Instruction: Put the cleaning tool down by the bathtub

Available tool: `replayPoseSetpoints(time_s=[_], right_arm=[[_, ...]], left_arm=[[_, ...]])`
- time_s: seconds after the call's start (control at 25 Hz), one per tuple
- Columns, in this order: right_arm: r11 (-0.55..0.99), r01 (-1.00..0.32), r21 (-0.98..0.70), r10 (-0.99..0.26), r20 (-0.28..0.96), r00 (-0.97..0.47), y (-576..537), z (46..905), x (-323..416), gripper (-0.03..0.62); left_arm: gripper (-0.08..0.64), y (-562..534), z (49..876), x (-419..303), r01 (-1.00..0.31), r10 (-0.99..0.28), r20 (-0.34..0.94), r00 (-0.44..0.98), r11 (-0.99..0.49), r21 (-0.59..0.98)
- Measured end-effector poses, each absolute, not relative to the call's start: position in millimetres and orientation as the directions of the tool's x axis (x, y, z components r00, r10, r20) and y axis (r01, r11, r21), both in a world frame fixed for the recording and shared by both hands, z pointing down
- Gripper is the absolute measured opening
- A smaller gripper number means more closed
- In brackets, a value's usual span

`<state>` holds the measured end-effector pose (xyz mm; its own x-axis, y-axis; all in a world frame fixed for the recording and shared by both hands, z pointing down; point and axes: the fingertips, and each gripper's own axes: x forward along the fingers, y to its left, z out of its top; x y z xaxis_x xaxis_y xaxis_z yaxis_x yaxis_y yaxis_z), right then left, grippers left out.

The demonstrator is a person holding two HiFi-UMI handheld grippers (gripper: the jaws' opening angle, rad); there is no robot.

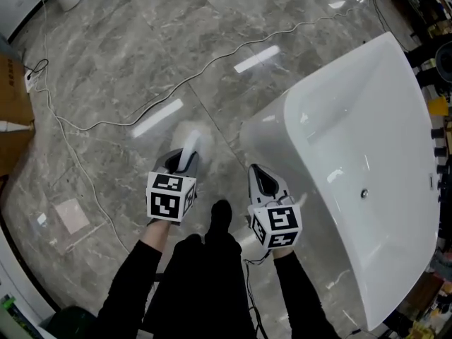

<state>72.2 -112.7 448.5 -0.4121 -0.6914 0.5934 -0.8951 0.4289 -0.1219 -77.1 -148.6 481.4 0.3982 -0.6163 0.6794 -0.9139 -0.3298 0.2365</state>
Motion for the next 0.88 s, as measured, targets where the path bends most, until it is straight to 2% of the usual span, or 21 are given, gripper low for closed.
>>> replayPoseSetpoints(time_s=[0.88], right_arm=[[0.486,-0.869,-0.095,-0.668,0.600,-0.440,-143,613,74,0.000]], left_arm=[[0.095,-172,658,-66,-0.919,-0.605,0.696,0.387,-0.316,0.236]])
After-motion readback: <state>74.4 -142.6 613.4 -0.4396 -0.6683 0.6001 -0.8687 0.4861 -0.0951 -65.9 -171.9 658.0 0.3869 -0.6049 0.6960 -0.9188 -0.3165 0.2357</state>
